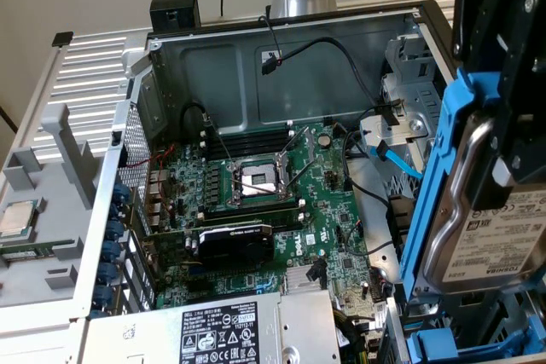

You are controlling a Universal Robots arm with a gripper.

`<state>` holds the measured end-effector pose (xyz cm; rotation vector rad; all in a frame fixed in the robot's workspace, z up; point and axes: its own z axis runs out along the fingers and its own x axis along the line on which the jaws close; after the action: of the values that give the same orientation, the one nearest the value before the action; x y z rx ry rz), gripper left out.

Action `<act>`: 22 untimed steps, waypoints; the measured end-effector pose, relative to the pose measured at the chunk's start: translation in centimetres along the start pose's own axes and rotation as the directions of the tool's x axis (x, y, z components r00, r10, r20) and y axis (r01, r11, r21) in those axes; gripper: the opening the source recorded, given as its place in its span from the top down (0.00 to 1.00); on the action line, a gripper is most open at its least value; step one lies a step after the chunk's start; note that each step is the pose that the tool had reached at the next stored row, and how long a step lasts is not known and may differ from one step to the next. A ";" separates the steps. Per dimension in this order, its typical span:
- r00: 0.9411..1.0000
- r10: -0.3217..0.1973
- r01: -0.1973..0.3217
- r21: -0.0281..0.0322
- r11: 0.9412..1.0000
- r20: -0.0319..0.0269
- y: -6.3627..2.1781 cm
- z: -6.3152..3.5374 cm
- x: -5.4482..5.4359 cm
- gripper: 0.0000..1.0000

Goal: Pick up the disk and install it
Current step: 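Insert the disk into the insertion slot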

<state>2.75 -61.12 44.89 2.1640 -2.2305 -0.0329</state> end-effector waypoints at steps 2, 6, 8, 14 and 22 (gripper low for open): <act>1.000 0.000 0.000 0.000 1.000 0.000 -0.01 0.20 0.0 0.63; 1.000 0.000 0.000 0.000 1.000 0.000 -0.03 0.50 0.0 0.63; 1.000 0.000 0.000 0.000 1.000 0.000 -0.04 0.60 0.1 0.63; 1.000 0.000 0.000 0.000 1.000 0.001 -0.04 0.76 0.1 0.63; 1.000 0.000 0.000 0.000 1.000 0.001 -0.05 0.97 0.1 0.63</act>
<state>2.76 -61.27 43.91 2.1646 -2.2308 -0.0348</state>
